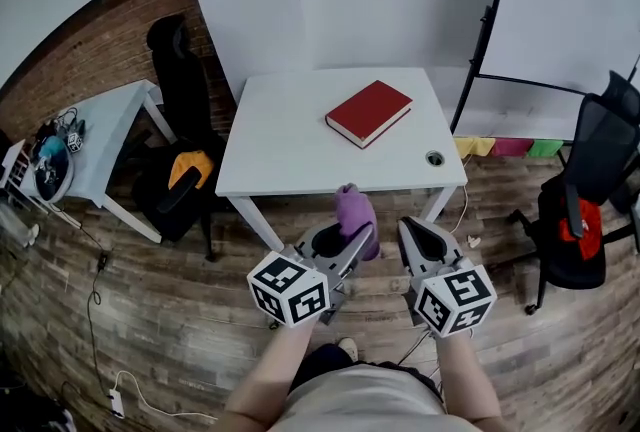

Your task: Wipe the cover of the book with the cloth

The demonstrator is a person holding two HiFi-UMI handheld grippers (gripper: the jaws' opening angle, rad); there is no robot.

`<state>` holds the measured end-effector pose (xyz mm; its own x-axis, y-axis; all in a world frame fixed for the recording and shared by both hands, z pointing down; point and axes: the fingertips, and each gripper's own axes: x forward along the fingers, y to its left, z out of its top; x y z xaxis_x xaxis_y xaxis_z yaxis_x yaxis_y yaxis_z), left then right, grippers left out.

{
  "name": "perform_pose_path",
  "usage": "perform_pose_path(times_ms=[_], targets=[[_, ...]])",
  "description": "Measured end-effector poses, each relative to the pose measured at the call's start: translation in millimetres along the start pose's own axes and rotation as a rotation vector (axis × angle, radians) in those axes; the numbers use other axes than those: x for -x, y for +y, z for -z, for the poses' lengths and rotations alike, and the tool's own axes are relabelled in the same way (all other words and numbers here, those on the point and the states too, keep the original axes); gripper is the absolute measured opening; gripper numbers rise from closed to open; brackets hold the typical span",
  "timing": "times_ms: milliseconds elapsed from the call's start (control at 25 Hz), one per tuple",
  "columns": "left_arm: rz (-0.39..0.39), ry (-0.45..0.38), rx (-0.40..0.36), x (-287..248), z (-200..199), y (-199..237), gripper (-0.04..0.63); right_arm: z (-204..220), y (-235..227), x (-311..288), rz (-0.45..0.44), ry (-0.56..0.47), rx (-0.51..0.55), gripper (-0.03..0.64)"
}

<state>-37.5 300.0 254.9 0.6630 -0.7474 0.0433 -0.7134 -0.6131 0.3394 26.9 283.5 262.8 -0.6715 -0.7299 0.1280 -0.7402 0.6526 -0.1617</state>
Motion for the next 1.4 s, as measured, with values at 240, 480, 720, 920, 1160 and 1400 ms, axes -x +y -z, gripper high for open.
perform_pose_path(times_ms=[240, 480, 720, 920, 1160, 1400], targets=[[0.03, 0.015, 0.009, -10.7, -3.6, 19.5, 0.106, 0.0, -7.5, -19.2, 0.031, 0.009, -0.013, 0.025], [0.043, 0.023, 0.021, -19.3, -0.1, 24.4, 0.106, 5.8, -19.0, -19.3, 0.056, 0.022, -0.031, 0.025], [0.034, 0.025, 0.022, -37.5, -3.5, 39.9, 0.106, 4.6, -33.9, -40.7, 0.045, 0.024, -0.034, 0.025], [0.017, 0.019, 0.019, -64.6, -12.4, 66.5, 0.106, -4.0, -60.1, -72.1, 0.036, 0.022, -0.022, 0.025], [0.002, 0.023, 0.032, -111.3, -23.3, 103.4, 0.107, -11.6, -103.2, -120.2, 0.006, 0.033, -0.034, 0.025], [-0.023, 0.023, 0.043, -157.4, -37.4, 136.8, 0.106, -19.3, -144.7, -167.2, -0.036, 0.05, -0.052, 0.025]])
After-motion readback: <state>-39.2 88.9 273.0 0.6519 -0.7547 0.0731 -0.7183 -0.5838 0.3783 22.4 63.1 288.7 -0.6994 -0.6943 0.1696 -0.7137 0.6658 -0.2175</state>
